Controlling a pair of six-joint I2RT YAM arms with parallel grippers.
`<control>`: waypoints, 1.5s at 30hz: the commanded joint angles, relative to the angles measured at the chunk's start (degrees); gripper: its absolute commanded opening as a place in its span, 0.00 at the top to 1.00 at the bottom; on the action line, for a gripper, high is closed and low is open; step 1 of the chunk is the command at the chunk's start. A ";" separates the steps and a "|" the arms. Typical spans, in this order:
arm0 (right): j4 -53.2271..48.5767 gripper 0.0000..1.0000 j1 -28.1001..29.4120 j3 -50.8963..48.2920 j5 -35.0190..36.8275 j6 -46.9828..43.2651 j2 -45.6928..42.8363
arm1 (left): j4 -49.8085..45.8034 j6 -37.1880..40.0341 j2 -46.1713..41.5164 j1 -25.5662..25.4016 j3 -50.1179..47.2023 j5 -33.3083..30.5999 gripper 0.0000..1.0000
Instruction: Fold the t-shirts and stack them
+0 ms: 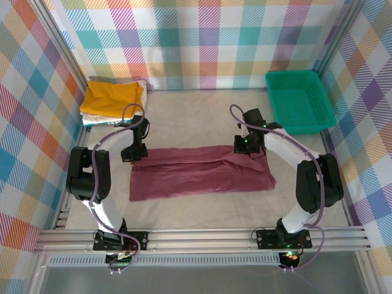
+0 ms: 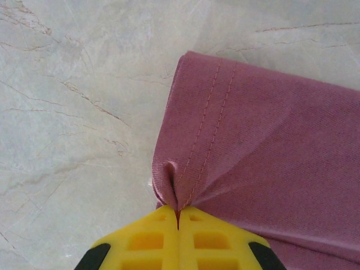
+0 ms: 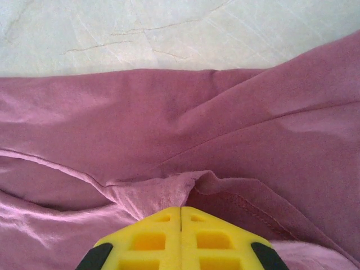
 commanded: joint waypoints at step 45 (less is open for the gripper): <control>3.19 0.60 -15.01 -0.37 -7.15 7.25 6.86 | 2.14 -0.55 2.99 0.54 0.36 2.38 1.00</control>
